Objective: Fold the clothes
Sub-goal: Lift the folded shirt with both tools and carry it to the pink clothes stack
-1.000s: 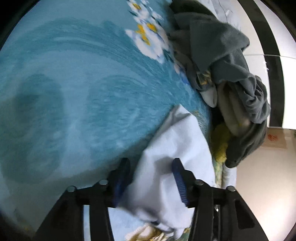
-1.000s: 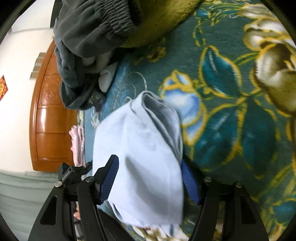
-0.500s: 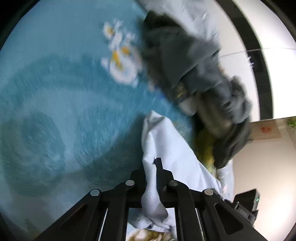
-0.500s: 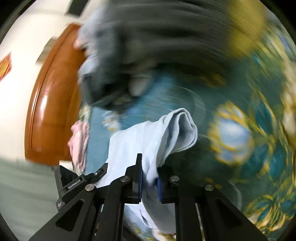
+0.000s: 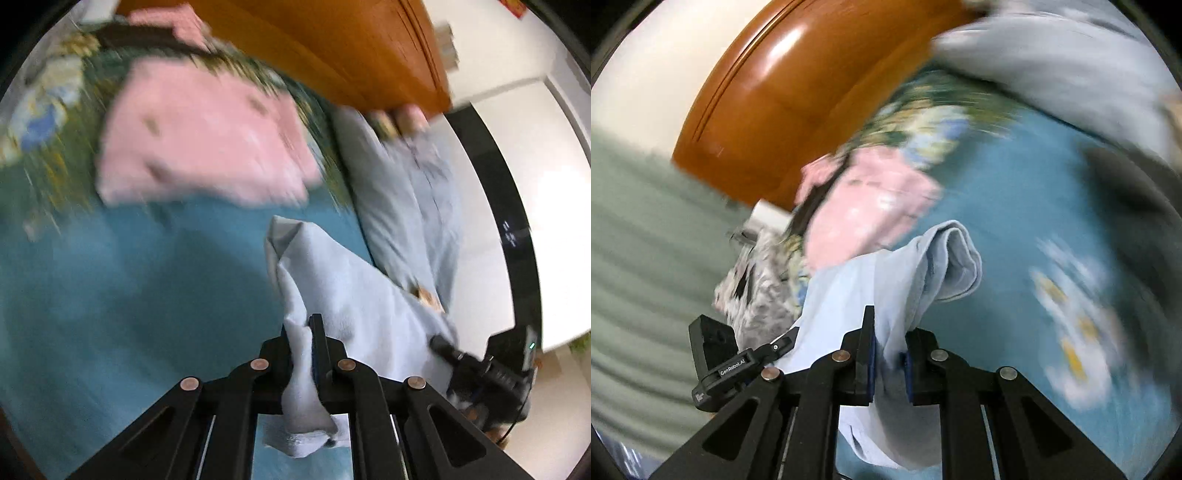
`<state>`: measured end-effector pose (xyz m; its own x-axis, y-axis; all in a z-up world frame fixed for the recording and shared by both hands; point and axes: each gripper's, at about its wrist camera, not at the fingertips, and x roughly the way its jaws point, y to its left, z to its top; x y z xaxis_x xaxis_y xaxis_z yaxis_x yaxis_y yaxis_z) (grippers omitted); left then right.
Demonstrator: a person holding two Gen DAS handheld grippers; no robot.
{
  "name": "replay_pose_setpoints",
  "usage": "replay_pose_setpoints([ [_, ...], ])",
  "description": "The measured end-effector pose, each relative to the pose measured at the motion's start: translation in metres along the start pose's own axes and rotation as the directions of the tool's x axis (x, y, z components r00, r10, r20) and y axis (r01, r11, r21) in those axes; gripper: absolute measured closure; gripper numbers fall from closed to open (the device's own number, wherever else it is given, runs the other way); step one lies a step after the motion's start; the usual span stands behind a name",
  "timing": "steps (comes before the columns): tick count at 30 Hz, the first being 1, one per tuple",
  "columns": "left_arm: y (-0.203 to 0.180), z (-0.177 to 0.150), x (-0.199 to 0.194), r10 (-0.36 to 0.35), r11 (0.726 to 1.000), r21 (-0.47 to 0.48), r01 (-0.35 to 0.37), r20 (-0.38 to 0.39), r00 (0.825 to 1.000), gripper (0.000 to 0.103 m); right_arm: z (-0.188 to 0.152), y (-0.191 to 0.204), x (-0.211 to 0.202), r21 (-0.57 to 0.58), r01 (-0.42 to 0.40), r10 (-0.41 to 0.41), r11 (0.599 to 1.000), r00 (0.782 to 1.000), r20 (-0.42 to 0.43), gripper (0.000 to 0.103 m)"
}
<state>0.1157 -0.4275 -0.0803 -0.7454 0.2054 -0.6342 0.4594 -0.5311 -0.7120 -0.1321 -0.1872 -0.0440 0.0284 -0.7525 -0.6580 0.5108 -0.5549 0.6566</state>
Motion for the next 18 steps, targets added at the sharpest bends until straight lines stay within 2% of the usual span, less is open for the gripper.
replay_pose_setpoints([
  [4,0.028,0.059,-0.013,0.028,1.000,-0.009,-0.027,0.139,0.990,0.095,0.069,0.042,0.070,-0.122,-0.046,0.039,0.991,0.997,-0.059,0.091],
  [8,0.052,0.111,-0.010,0.077,0.997,-0.037,-0.071,0.208,0.975,0.095,0.129,0.084,0.121,-0.215,-0.033,0.011,0.976,0.995,-0.099,0.091],
  [10,0.061,0.127,-0.008,0.087,0.996,-0.049,-0.078,0.234,0.968,0.095,0.153,0.100,0.144,-0.276,-0.011,-0.023,0.961,0.993,-0.120,0.091],
  [14,0.079,0.148,-0.002,0.102,0.994,-0.059,-0.088,0.291,0.951,0.095,0.187,0.111,0.172,-0.327,-0.015,-0.028,0.945,0.992,-0.126,0.091],
  [18,0.097,0.156,0.022,0.176,0.984,-0.071,-0.163,0.264,0.948,0.095,0.203,0.094,0.209,-0.323,0.048,-0.099,0.945,0.985,-0.144,0.091],
])
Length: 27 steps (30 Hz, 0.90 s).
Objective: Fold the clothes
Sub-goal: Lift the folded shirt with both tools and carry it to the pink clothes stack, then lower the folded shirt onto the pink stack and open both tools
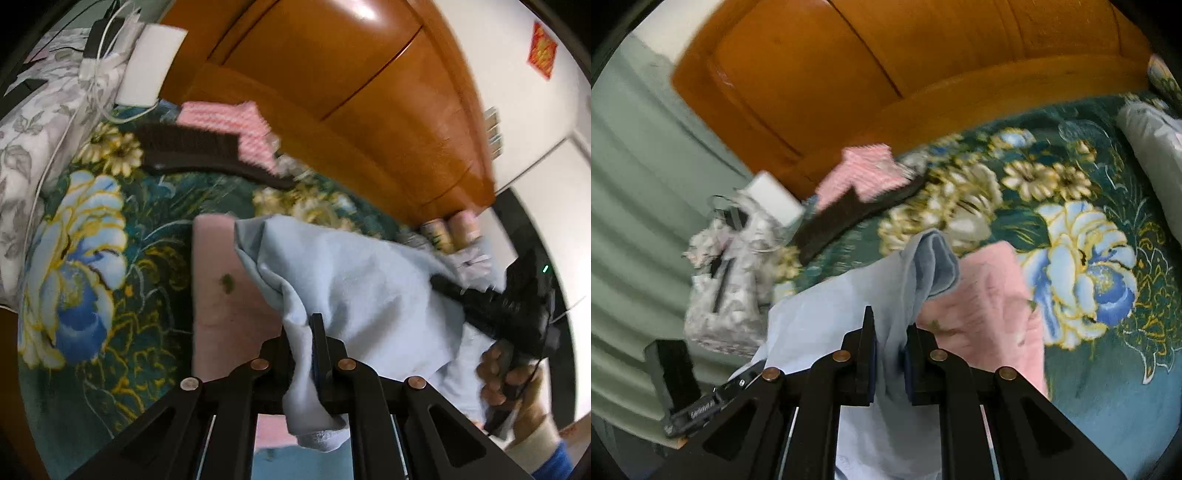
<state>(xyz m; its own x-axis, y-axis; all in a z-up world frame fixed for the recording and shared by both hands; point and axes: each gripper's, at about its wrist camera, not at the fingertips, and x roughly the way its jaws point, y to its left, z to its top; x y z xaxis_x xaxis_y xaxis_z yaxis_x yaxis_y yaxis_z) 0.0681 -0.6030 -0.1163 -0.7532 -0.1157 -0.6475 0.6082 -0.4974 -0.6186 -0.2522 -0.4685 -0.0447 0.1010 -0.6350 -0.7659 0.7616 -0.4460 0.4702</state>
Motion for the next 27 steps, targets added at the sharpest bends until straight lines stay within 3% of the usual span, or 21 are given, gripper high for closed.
replay_pose_setpoints([
  [3,0.005,-0.010,0.022,0.068,0.997,0.034,-0.066,-0.058,0.996,0.095,-0.003,-0.008,0.025,0.003,0.056,-0.056,0.998,0.998,-0.040,0.091],
  [6,0.012,-0.017,0.019,0.052,0.998,0.033,-0.049,-0.075,0.996,0.090,-0.007,-0.017,0.027,0.005,0.083,-0.083,0.996,0.996,-0.044,0.087],
  [8,0.019,-0.017,0.009,0.043,0.999,0.013,-0.042,-0.093,0.995,0.079,-0.010,-0.023,0.016,0.013,0.119,-0.119,0.993,0.993,-0.014,0.075],
  [9,0.021,-0.017,0.002,0.047,0.999,0.008,-0.046,-0.097,0.994,0.067,-0.011,-0.024,0.008,0.019,0.136,-0.136,0.990,0.991,0.007,0.073],
  [10,0.019,-0.017,-0.006,0.059,0.998,0.018,-0.058,-0.086,0.995,0.061,-0.012,-0.025,0.001,0.024,0.153,-0.154,0.988,0.988,0.027,0.072],
  [13,0.006,-0.015,-0.028,0.092,0.992,0.093,-0.090,-0.021,0.996,0.058,-0.021,-0.015,-0.022,0.008,0.187,-0.187,0.982,0.977,0.100,0.072],
  [15,-0.013,-0.014,-0.034,0.072,0.986,0.150,-0.072,0.011,0.997,0.056,-0.033,0.003,-0.023,-0.035,0.154,-0.149,0.987,0.983,0.108,0.072],
  [18,-0.044,-0.017,-0.025,0.015,0.973,0.231,-0.019,0.019,1.000,0.050,-0.061,0.039,-0.002,-0.132,0.072,-0.066,0.989,0.997,0.048,0.072],
  [20,-0.055,-0.026,-0.013,0.024,0.960,0.278,-0.028,0.018,1.000,0.048,-0.079,0.047,0.010,-0.165,0.061,-0.054,0.984,0.997,0.046,0.072],
  [22,-0.052,-0.038,0.004,0.074,0.951,0.302,-0.071,0.001,0.997,0.048,-0.091,0.038,0.020,-0.163,0.152,-0.144,0.975,0.988,0.058,0.072],
  [24,-0.042,-0.048,0.024,0.127,0.943,0.313,-0.110,-0.034,0.991,0.048,-0.097,0.017,0.033,-0.138,0.273,-0.267,0.952,0.962,0.060,0.072],
  [25,-0.037,-0.052,0.034,0.155,0.939,0.318,-0.131,-0.050,0.987,0.047,-0.098,0.006,0.036,-0.102,0.299,-0.295,0.949,0.954,0.047,0.075],
  [27,-0.033,-0.055,0.043,0.175,0.939,0.311,-0.147,-0.063,0.982,0.046,-0.100,-0.010,0.033,0.001,0.272,-0.272,0.962,0.962,0.030,0.080],
])
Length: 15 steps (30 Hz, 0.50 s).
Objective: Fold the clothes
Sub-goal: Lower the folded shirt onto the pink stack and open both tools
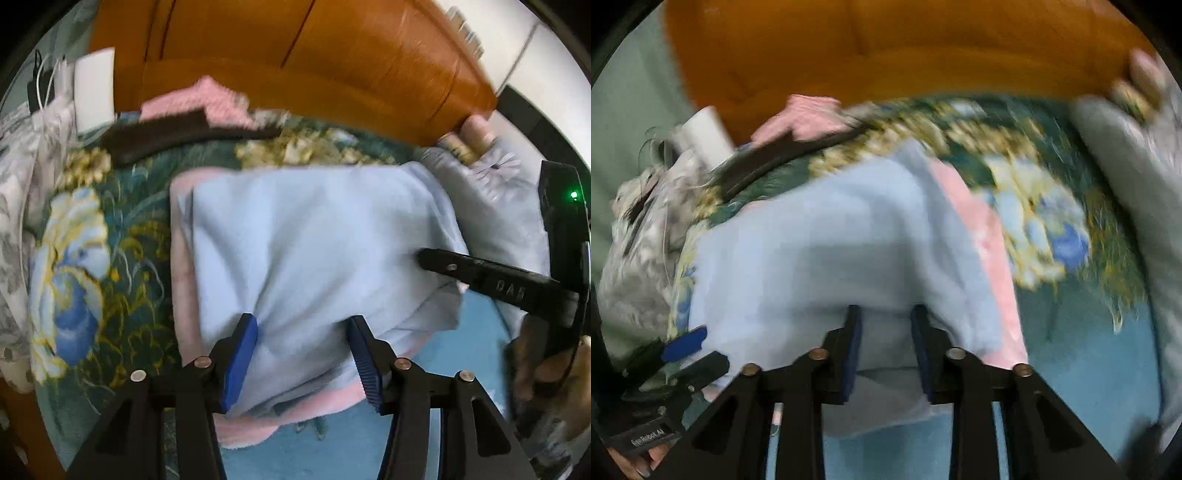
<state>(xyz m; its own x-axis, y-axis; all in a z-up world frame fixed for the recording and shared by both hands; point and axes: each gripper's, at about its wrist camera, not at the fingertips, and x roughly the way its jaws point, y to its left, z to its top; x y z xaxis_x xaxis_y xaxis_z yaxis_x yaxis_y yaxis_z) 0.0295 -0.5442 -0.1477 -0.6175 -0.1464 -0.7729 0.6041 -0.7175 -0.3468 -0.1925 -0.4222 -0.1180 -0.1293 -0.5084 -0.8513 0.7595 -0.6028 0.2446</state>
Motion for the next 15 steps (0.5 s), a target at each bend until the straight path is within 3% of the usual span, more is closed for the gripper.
replay_pose_setpoints([
  [3,-0.006,0.000,-0.019,-0.004,1.000,-0.009,0.004,0.041,0.999,0.045,-0.013,-0.004,-0.034,0.079,-0.177,0.170,0.981,0.981,0.088,0.077],
  [5,-0.011,-0.001,-0.033,-0.003,1.000,-0.012,0.004,0.074,0.997,0.040,-0.030,-0.001,-0.053,0.061,-0.217,0.208,0.974,0.970,0.129,0.069],
  [8,-0.015,-0.026,-0.057,0.026,1.000,0.006,-0.027,0.172,0.985,0.030,-0.066,0.001,-0.059,0.045,-0.144,0.136,0.989,0.979,0.150,0.053],
  [13,-0.022,-0.073,-0.047,0.123,0.990,0.038,-0.135,0.229,0.966,0.030,-0.115,-0.005,-0.018,0.101,0.003,-0.009,0.995,0.998,0.056,0.044],
  [14,-0.021,-0.078,-0.038,0.135,0.989,0.033,-0.146,0.211,0.968,0.030,-0.120,-0.005,-0.010,0.094,0.029,-0.034,0.995,0.998,0.050,0.031],
  [15,-0.019,-0.082,-0.029,0.153,0.987,0.026,-0.161,0.195,0.969,0.030,-0.123,-0.004,-0.003,0.081,0.060,-0.065,0.995,0.996,0.059,0.024],
])
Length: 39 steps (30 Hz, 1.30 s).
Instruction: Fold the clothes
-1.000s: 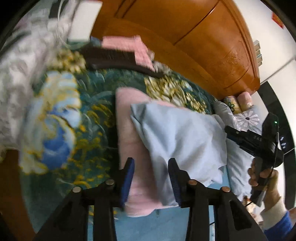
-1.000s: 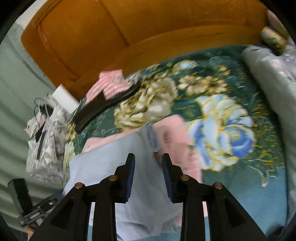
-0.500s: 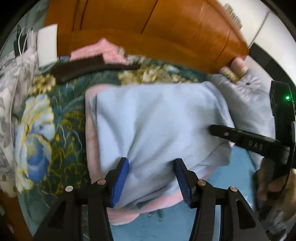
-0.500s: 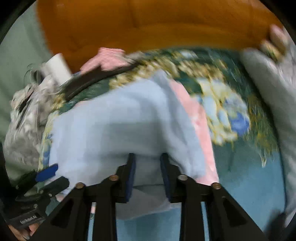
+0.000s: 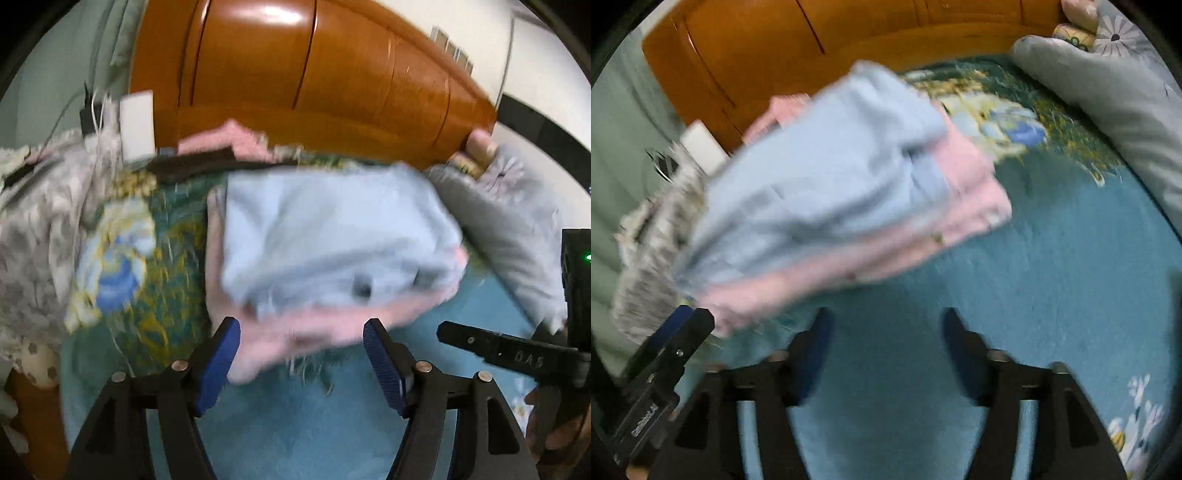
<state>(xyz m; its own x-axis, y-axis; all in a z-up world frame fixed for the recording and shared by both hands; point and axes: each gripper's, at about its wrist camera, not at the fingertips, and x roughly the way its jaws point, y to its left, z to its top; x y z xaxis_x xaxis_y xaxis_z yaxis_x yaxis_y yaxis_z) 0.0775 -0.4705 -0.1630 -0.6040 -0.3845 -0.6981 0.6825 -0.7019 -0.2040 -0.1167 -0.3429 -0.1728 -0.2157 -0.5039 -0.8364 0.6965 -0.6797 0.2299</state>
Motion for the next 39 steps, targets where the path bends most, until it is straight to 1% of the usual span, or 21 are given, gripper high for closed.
replay_pose_setpoints([
  [1,0.001,-0.004,0.009,0.025,1.000,0.000,-0.025,-0.008,1.000,0.030,-0.002,0.002,0.005,-0.016,0.032,-0.032,0.999,0.999,0.019,0.014],
  [2,0.000,-0.007,0.015,0.051,0.999,0.008,-0.051,-0.005,0.999,0.030,-0.004,0.003,0.011,-0.028,0.051,-0.050,0.998,0.998,0.043,0.010],
  [4,0.000,-0.013,0.027,0.098,0.995,0.024,-0.098,0.003,0.995,0.030,-0.003,0.003,0.019,-0.035,0.075,-0.072,0.997,0.994,0.081,0.006],
  [6,0.001,-0.013,0.038,0.125,0.992,0.024,-0.125,0.008,0.992,0.030,-0.001,0.004,0.027,-0.046,0.105,-0.099,0.993,0.989,0.110,0.000],
  [10,0.002,-0.010,0.048,0.149,0.989,0.003,-0.149,0.003,0.989,0.019,-0.001,0.011,0.039,-0.109,0.165,-0.148,0.980,0.978,0.148,0.000],
  [11,0.001,-0.011,0.050,0.162,0.987,0.006,-0.162,0.005,0.987,0.018,-0.003,0.013,0.043,-0.122,0.179,-0.159,0.976,0.974,0.160,0.000],
  [14,0.001,-0.014,0.059,0.203,0.979,0.009,-0.203,-0.023,0.979,0.014,-0.004,0.009,0.049,-0.110,0.190,-0.171,0.976,0.972,0.163,0.000],
  [16,0.006,-0.014,0.066,0.199,0.980,-0.004,-0.199,-0.055,0.978,0.013,-0.003,0.004,0.050,-0.093,0.187,-0.170,0.978,0.972,0.162,0.000],
  [18,0.006,-0.014,0.068,0.196,0.980,-0.001,-0.197,-0.060,0.979,0.010,-0.002,0.001,0.051,-0.080,0.188,-0.174,0.979,0.972,0.158,0.000],
  [19,0.004,-0.015,0.070,0.201,0.980,0.009,-0.200,-0.064,0.978,0.007,-0.001,0.000,0.053,-0.078,0.189,-0.176,0.979,0.972,0.153,0.000],
  [21,0.002,-0.016,0.073,0.210,0.978,0.025,-0.209,-0.070,0.975,0.004,0.000,0.000,0.055,-0.079,0.204,-0.191,0.976,0.970,0.149,0.000],
  [23,0.002,-0.017,0.075,0.219,0.976,0.029,-0.217,-0.077,0.973,0.004,0.001,0.000,0.056,-0.080,0.216,-0.202,0.973,0.968,0.146,0.000],
  [39,0.009,-0.018,0.079,0.197,0.980,0.010,-0.196,-0.079,0.977,0.000,0.003,-0.009,0.056,-0.081,0.229,-0.216,0.970,0.966,0.142,0.000],
])
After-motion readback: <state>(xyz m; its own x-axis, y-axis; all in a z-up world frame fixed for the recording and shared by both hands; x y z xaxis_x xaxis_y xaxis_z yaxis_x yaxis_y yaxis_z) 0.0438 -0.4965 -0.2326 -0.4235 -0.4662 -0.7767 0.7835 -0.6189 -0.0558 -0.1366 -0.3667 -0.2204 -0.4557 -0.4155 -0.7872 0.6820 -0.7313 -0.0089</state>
